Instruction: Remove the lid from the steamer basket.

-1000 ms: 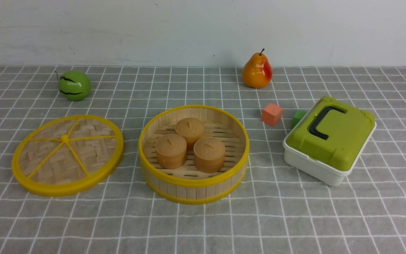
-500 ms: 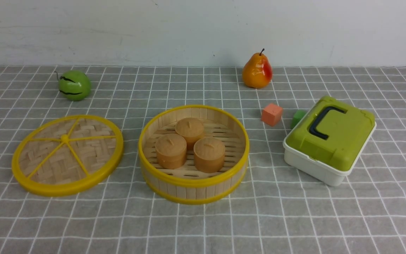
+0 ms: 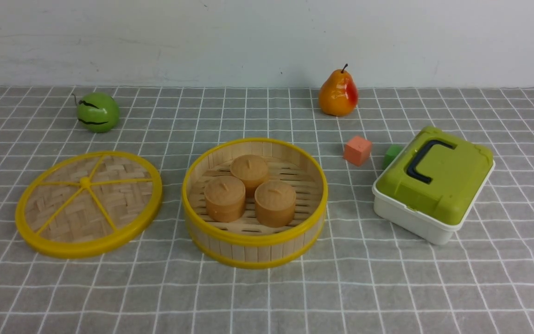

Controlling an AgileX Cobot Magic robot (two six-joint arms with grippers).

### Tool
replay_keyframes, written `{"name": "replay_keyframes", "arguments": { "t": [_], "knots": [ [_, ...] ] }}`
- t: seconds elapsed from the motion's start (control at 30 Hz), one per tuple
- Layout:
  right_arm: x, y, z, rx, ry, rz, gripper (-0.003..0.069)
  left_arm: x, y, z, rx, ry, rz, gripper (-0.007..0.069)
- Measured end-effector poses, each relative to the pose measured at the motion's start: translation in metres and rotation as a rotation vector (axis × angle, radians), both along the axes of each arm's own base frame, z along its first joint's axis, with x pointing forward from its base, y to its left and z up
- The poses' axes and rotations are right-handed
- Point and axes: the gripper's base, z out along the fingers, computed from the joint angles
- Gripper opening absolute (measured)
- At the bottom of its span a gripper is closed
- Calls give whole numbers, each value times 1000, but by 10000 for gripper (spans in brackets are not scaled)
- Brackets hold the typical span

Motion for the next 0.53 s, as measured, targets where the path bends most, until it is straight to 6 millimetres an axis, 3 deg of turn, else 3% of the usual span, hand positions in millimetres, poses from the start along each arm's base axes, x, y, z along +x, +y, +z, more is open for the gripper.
{"name": "replay_keyframes", "arguments": {
  "t": [0.53],
  "knots": [
    [0, 0, 0, 0, 0, 0, 242, 0, 0, 0, 0, 2, 0, 19]
  ]
}}
